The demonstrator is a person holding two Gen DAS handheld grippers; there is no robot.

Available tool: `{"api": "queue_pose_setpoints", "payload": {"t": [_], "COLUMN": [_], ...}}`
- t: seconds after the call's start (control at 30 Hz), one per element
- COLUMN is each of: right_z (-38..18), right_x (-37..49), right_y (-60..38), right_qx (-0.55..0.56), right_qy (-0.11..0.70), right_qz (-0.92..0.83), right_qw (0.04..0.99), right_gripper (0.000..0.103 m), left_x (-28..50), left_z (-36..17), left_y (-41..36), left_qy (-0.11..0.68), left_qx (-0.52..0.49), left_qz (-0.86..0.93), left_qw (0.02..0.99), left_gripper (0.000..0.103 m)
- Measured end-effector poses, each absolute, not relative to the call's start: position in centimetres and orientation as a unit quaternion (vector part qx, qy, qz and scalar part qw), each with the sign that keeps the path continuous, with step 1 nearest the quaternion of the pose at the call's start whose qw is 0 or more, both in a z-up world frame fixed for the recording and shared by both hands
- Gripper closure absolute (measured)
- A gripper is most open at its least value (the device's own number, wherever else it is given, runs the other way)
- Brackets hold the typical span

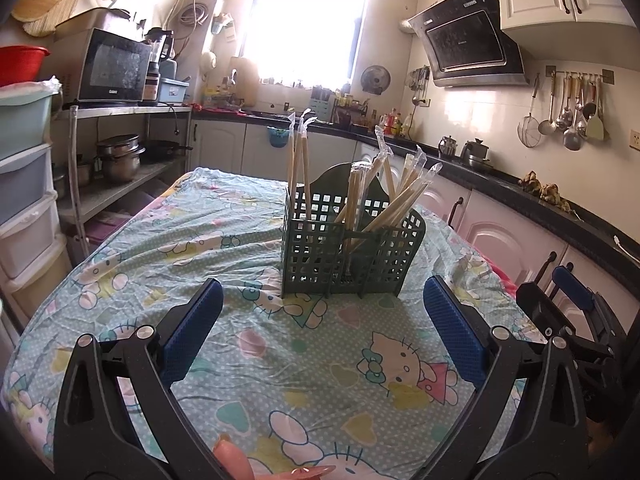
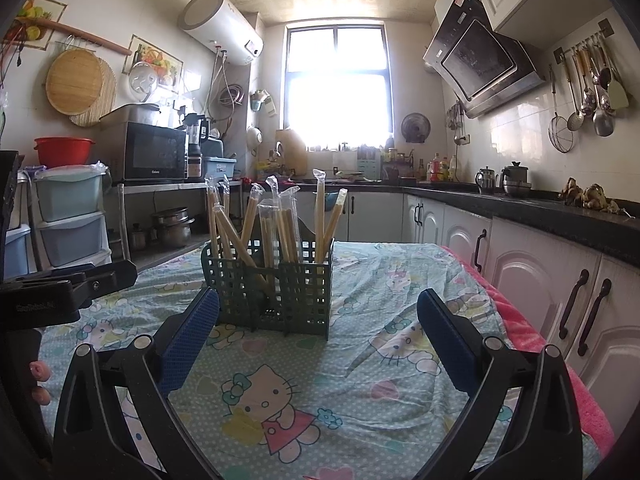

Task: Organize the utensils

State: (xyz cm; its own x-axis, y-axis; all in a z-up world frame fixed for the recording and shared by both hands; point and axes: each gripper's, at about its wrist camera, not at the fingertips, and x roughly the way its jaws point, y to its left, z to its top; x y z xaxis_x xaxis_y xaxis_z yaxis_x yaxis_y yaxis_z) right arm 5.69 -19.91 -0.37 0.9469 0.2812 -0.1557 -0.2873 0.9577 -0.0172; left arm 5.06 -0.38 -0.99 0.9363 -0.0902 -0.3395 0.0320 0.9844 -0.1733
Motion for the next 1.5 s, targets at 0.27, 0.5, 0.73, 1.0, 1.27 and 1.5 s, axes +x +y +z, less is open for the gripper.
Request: {"api": "queue_pose_setpoints", "payload": {"t": [0.27,0.5,0.73,1.0,1.27,1.5], "right_z": [-0.38,-0.39,-0.38,-0.37,-0.40,-0.41], "right_x": [5.67,5.64,5.68,5.58,5.61,5.59], "right_y": [-19.86,-19.87,-19.85,-19.84,-19.81,-19.87], "right_qx": [-0.020,-0.019,-0.019,-0.019,-0.020,-0.019], "right_qy": [0.076,0.075,0.076,0.076,0.076,0.075], "right_qz": [0.144,0.144,0.145,0.145,0.144,0.144], "right_qw": [0.986,0.987,0.986,0.986,0.986,0.986], "right_gripper": [0.006,0.006,0.006,0.006,0.006,0.006], "left_x": [5.08,4.93,4.80,4.81,4.80,4.83], "left_z": [-0.90,-0.99,-0.99,-0.99,-1.02,-1.09], "left_y": [-0.36,-0.32,-0.33,-0.36,-0.34,-0.34], "left_qy": [0.177,0.173,0.172,0.173,0.174,0.173], "left_qx": [-0.083,-0.082,-0.082,-0.082,-0.081,-0.079], "left_qz": [-0.030,-0.029,-0.028,-0.029,-0.028,-0.026], "left_qw": [0.980,0.981,0.981,0.981,0.981,0.981], "left_gripper": [0.011,0.011,0.011,0.011,0.011,0.011]}}
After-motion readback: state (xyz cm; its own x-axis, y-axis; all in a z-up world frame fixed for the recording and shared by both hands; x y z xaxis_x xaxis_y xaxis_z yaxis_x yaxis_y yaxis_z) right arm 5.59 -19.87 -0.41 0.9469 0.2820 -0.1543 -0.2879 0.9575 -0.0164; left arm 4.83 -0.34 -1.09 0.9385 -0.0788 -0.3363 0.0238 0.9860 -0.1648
